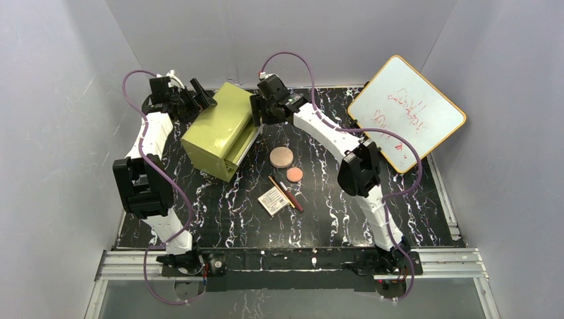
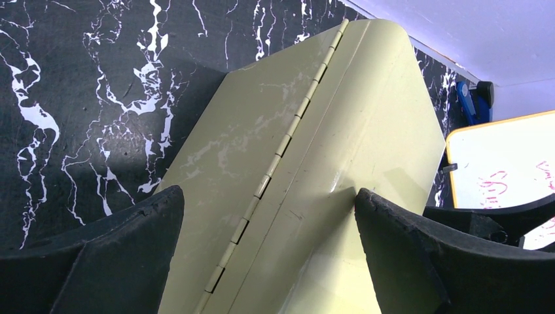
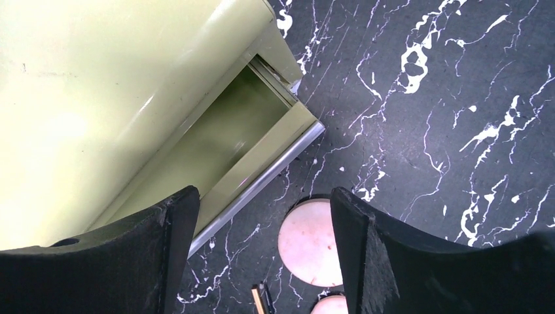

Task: Organize the makeup

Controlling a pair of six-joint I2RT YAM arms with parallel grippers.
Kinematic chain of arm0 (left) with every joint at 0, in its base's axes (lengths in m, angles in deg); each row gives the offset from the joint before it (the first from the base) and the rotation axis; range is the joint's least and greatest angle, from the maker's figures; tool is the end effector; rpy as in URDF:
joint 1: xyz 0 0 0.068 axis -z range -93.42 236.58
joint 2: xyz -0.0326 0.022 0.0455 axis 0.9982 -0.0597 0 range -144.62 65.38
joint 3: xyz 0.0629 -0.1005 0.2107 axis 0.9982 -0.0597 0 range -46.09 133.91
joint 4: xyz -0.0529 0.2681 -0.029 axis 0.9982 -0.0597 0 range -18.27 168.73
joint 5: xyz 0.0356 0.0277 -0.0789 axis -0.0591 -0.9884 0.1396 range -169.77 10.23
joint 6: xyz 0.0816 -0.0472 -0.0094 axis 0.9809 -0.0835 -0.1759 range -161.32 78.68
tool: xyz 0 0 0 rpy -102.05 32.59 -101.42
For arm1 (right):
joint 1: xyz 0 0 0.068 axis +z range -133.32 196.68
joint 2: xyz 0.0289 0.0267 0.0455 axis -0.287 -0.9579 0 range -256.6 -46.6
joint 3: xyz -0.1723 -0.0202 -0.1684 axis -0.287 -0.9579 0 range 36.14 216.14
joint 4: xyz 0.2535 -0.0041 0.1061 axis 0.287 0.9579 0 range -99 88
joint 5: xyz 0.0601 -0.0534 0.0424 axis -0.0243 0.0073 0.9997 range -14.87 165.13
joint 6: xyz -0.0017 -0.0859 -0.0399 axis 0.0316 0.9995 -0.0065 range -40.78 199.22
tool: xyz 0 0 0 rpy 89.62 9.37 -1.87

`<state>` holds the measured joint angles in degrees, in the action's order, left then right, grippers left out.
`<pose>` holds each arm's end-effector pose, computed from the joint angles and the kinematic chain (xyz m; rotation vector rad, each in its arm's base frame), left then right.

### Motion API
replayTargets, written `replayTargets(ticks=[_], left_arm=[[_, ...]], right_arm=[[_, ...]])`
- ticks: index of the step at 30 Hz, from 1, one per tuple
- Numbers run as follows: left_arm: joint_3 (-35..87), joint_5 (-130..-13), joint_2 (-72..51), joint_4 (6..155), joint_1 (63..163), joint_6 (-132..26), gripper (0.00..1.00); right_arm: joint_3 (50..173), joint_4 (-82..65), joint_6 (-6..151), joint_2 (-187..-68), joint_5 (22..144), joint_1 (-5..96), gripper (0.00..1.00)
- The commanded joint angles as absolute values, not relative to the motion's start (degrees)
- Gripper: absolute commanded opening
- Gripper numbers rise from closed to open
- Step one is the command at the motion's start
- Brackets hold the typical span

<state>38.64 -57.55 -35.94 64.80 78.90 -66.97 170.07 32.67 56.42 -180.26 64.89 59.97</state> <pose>0.4632 0.0298 0.2464 -0.3769 2.0816 -0.5952 0.4164 0.3713 0.2378 -0.3188 2.2894 0.3952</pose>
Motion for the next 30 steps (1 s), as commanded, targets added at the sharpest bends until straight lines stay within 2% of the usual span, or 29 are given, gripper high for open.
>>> replayTargets(ticks=[1, 19, 30], left_arm=[[36.2, -62.8, -34.6, 58.9, 78.1, -63.8, 0.99], [36.0, -62.6, -34.0, 58.6, 77.7, -63.5, 0.99], [36.2, -62.6, -34.0, 58.5, 77.3, -63.3, 0.99]], right_arm=[[171.8, 35.6, 58.7, -181.7, 60.8, 60.7, 0.81], [164.2, 36.7, 60.8, -183.1, 57.7, 61.1, 0.85], [155.6, 35.4, 61.4, -177.7, 53.5, 60.2, 0.87]])
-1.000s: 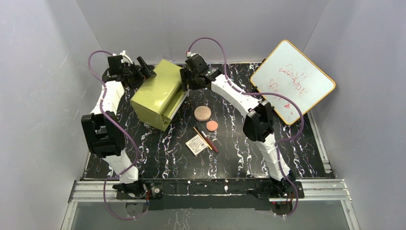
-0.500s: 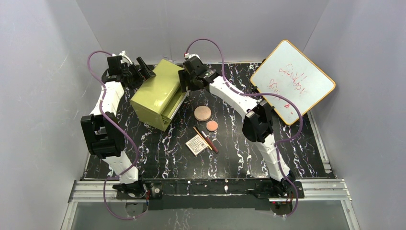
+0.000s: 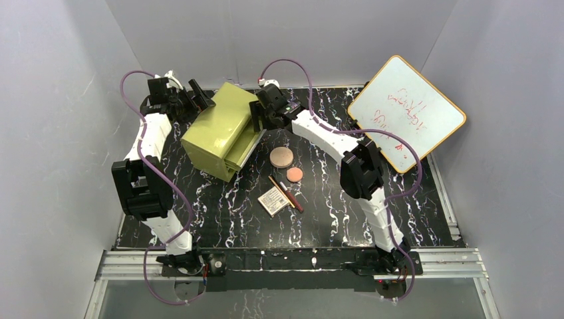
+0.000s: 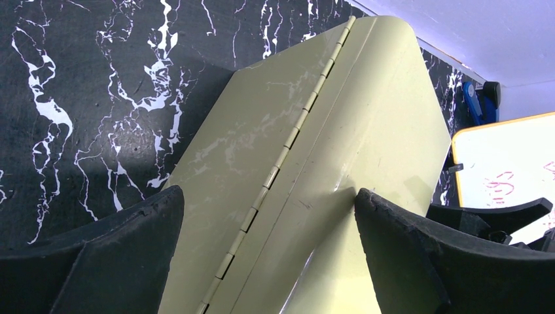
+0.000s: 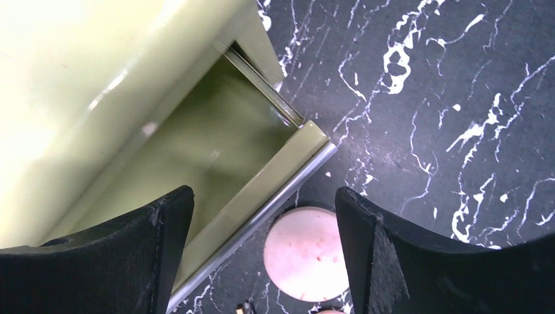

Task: Organize the makeup

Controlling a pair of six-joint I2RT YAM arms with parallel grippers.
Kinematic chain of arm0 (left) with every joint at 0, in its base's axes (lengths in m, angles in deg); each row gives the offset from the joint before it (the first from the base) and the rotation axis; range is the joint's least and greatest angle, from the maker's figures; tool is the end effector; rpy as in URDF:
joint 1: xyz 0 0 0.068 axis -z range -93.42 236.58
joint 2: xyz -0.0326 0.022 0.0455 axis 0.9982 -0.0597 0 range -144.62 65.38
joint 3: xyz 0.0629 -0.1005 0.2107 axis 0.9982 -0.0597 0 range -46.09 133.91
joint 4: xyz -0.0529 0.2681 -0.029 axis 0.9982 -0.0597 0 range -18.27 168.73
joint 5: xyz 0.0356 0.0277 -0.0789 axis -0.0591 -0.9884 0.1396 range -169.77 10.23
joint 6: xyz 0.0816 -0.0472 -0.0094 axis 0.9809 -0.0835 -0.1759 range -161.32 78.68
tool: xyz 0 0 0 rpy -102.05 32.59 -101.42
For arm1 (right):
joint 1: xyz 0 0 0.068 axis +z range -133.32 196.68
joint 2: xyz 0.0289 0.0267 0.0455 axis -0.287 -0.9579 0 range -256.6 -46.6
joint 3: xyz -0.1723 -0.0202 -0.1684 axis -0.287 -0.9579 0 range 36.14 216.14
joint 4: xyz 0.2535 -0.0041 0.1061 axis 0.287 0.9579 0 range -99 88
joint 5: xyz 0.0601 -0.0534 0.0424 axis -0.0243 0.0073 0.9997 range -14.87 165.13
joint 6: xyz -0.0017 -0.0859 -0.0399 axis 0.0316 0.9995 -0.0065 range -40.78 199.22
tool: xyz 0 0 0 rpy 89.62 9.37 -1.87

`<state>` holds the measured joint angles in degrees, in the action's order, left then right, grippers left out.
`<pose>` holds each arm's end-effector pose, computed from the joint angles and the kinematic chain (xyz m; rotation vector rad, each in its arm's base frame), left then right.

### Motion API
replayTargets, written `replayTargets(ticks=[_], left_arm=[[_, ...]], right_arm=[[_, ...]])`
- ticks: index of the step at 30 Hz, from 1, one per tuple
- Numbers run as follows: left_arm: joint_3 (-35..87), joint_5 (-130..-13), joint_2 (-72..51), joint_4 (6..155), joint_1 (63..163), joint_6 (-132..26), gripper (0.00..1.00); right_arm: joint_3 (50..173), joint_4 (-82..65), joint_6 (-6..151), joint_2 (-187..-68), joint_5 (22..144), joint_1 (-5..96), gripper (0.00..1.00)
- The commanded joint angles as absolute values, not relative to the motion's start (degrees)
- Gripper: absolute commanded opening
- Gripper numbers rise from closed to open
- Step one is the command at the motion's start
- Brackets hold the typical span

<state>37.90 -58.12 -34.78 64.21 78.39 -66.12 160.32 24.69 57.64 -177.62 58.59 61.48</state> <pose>0.4584 0.0340 0.2487 -0.3777 2.0821 -0.5709 0.4112 0.3740 0.2157 -0.3059 2.2393 0.2944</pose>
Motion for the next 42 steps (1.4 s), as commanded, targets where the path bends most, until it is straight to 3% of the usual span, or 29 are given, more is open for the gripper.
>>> replayTargets(ticks=[1, 14, 23, 27, 32, 42], left_arm=[[36.3, -62.6, -33.9, 58.5, 77.3, -63.3, 0.99], [36.2, -62.5, -34.3, 58.5, 77.2, -63.2, 0.99], [36.1, -62.1, -34.3, 58.3, 77.0, -62.9, 0.99], [35.8, -61.7, -34.5, 58.5, 76.9, -62.9, 0.99], [35.2, -61.6, -34.6, 58.8, 76.9, -62.9, 0.99], [35.0, -61.4, -34.4, 58.9, 76.6, -62.7, 0.99]], right_arm=[[154.6, 35.1, 61.4, -177.2, 53.5, 60.1, 0.87], [147.3, 34.4, 61.5, -173.4, 51.2, 58.9, 0.88], [150.7, 34.8, 62.7, -172.1, 49.9, 58.2, 0.88], [151.3, 26.5, 65.7, -165.9, 52.5, 58.2, 0.89], [155.6, 26.7, 68.2, -161.9, 52.0, 58.2, 0.89], [127.6, 19.6, 64.2, -144.0, 54.1, 57.6, 0.88]])
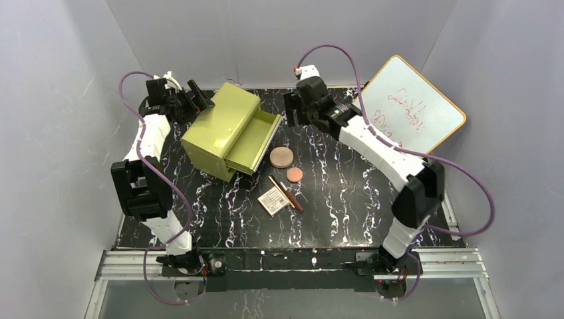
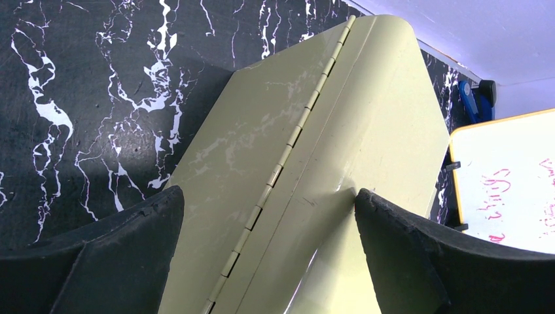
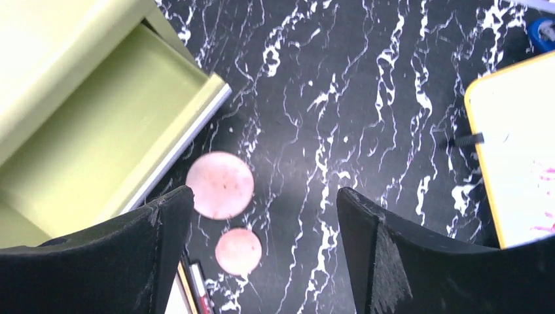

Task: Organize the makeup

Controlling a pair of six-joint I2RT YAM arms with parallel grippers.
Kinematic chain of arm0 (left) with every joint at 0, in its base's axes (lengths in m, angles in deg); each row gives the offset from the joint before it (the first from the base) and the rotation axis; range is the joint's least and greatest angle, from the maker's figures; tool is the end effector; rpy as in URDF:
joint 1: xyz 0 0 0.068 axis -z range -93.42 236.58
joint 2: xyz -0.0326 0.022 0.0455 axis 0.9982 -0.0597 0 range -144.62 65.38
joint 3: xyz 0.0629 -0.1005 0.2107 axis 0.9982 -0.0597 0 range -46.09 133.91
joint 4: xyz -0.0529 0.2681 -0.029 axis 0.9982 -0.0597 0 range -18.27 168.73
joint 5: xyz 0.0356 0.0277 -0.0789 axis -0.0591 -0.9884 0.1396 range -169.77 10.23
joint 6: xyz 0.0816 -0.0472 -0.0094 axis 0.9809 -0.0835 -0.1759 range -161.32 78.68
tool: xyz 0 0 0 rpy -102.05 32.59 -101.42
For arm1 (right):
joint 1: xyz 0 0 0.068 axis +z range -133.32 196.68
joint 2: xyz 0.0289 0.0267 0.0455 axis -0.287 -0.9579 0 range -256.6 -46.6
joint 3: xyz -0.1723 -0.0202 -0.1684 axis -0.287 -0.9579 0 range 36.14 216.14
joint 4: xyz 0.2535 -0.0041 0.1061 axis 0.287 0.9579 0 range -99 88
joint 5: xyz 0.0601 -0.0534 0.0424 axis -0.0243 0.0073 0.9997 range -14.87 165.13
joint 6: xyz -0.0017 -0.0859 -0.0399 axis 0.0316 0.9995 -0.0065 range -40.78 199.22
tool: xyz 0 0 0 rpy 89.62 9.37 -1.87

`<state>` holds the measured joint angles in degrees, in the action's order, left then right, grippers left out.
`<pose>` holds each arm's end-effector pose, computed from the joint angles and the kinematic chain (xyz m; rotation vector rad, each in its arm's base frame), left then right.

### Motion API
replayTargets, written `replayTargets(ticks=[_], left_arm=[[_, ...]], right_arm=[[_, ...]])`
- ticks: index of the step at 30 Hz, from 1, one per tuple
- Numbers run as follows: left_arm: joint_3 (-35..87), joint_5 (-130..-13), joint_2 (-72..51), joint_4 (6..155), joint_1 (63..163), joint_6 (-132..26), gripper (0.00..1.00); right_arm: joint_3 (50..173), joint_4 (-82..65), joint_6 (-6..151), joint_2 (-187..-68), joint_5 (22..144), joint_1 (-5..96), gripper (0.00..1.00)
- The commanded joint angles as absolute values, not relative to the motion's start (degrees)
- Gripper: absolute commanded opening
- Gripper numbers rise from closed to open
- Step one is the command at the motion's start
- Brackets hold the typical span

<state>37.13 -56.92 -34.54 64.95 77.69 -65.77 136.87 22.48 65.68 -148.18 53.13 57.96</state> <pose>0.4568 0.0378 0.2472 -0.3692 2.0771 -0.5817 0.3640 0.2769 0.3148 -0.2829 2.0750 0.1685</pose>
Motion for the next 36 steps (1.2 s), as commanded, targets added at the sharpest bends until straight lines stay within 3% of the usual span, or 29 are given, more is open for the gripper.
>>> replayTargets(ticks=[1, 4, 7, 8, 16, 27, 36], left_arm=[[35.1, -61.2, -34.4, 58.9, 76.4, -62.8, 0.99], [35.4, -60.8, -34.5, 58.9, 76.3, -62.9, 0.99], [35.3, -60.4, -34.6, 59.0, 76.2, -62.9, 0.99], [35.2, -60.4, -34.6, 59.0, 76.1, -63.0, 0.99], [34.2, -59.9, -34.2, 59.4, 75.3, -63.0, 0.99], [34.1, -59.1, -34.4, 59.6, 74.4, -63.2, 0.99], [33.9, -58.2, -34.2, 60.0, 73.4, -63.6, 0.99]], right_arm=[[124.8, 18.3, 64.1, -142.9, 55.0, 57.5, 0.87], [117.8, 14.9, 64.4, -141.4, 57.0, 57.3, 0.78], [114.0, 12.0, 63.1, -142.3, 59.9, 56.5, 0.57], [113.2, 10.7, 62.5, -142.6, 60.8, 56.2, 0.55], [113.0, 4.2, 60.9, -149.2, 67.4, 53.6, 0.48], [119.3, 0.6, 59.9, -161.8, 73.5, 52.7, 0.48], [120.0, 0.4, 59.9, -164.9, 74.1, 52.5, 0.47]])
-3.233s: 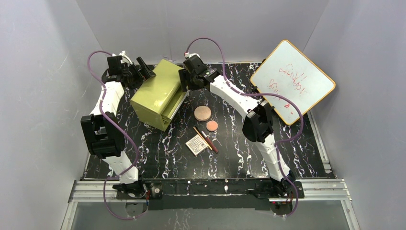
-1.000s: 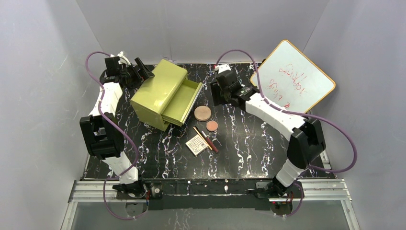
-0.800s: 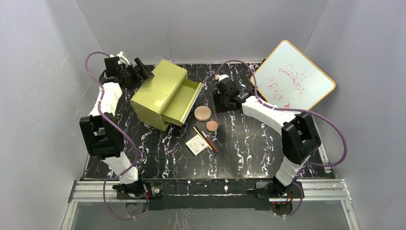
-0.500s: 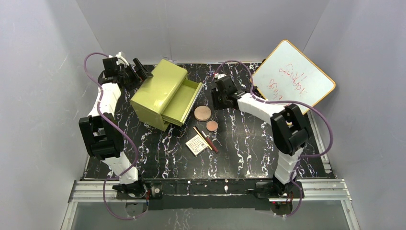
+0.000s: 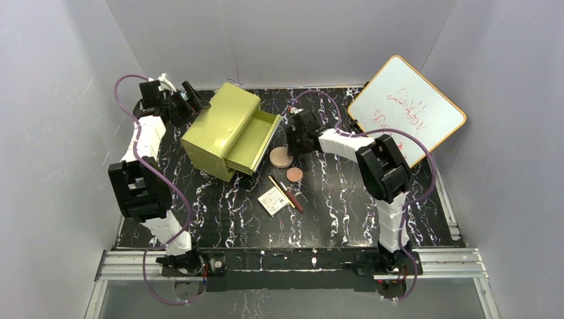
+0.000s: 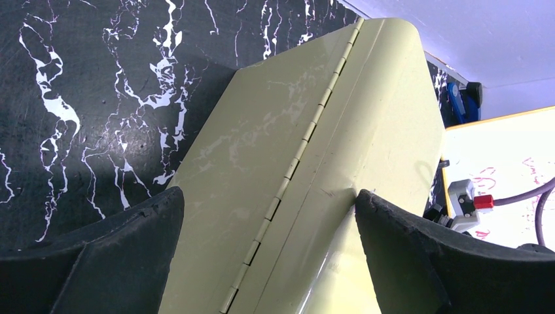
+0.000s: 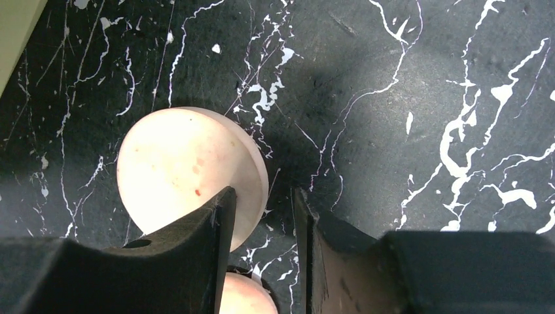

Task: Organize the makeup

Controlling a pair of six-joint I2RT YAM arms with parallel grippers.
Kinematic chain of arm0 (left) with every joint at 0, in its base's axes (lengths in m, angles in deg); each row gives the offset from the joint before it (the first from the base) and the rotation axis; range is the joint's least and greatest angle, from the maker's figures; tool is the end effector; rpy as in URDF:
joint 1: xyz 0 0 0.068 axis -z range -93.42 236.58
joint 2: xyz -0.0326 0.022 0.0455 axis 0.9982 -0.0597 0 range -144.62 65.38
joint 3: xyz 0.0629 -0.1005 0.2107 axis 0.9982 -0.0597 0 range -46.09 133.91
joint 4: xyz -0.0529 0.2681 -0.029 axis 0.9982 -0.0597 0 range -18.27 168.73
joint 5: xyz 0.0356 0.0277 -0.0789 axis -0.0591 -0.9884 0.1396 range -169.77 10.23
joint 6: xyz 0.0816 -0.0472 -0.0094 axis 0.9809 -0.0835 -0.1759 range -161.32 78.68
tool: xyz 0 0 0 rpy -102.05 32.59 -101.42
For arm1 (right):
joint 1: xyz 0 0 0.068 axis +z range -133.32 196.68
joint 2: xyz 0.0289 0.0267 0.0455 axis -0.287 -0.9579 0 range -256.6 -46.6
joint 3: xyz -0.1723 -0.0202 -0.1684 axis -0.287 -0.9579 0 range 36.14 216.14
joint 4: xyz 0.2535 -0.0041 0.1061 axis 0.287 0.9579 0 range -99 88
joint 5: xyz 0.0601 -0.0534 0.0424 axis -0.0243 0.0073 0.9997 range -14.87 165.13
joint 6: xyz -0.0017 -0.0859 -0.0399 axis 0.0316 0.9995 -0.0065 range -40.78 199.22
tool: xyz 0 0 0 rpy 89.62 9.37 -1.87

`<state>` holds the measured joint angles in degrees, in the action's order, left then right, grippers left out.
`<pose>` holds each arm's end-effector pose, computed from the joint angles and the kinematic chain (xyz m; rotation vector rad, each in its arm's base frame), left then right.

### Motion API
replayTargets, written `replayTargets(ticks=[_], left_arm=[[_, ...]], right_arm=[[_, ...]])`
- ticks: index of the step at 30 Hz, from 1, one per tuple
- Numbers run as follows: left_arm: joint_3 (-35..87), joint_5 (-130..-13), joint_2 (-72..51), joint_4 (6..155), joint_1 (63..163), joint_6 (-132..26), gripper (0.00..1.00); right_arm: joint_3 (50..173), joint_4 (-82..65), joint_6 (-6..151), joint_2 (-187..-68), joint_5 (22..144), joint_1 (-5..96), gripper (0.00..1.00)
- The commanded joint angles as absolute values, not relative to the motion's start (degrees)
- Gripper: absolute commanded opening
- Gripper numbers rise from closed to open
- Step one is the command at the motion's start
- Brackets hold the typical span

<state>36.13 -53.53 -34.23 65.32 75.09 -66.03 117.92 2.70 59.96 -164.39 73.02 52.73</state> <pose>0.4519 0.0532 0.2446 -0.3861 2.0715 -0.6201 0.3903 0.2802 0.0967 -0.3393 2.4186 0.3986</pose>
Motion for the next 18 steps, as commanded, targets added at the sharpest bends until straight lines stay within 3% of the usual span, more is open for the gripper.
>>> replayTargets(ticks=[1, 7, 11, 18], left_arm=[[33.9, -58.2, -34.2, 60.0, 73.4, -63.6, 0.99], [33.9, -57.7, -34.3, 60.0, 73.0, -63.8, 0.99], [33.9, -57.3, -34.3, 60.1, 72.7, -63.9, 0.99], [33.8, -56.9, -34.3, 60.3, 72.4, -64.2, 0.99]], right_arm=[[119.9, 0.3, 59.9, -165.2, 74.3, 52.5, 0.46], [121.0, 0.5, 59.9, -166.8, 74.8, 52.5, 0.24], [122.7, 2.5, 60.6, -167.8, 74.8, 52.5, 0.01], [122.6, 8.1, 63.1, -162.1, 68.0, 52.5, 0.01]])
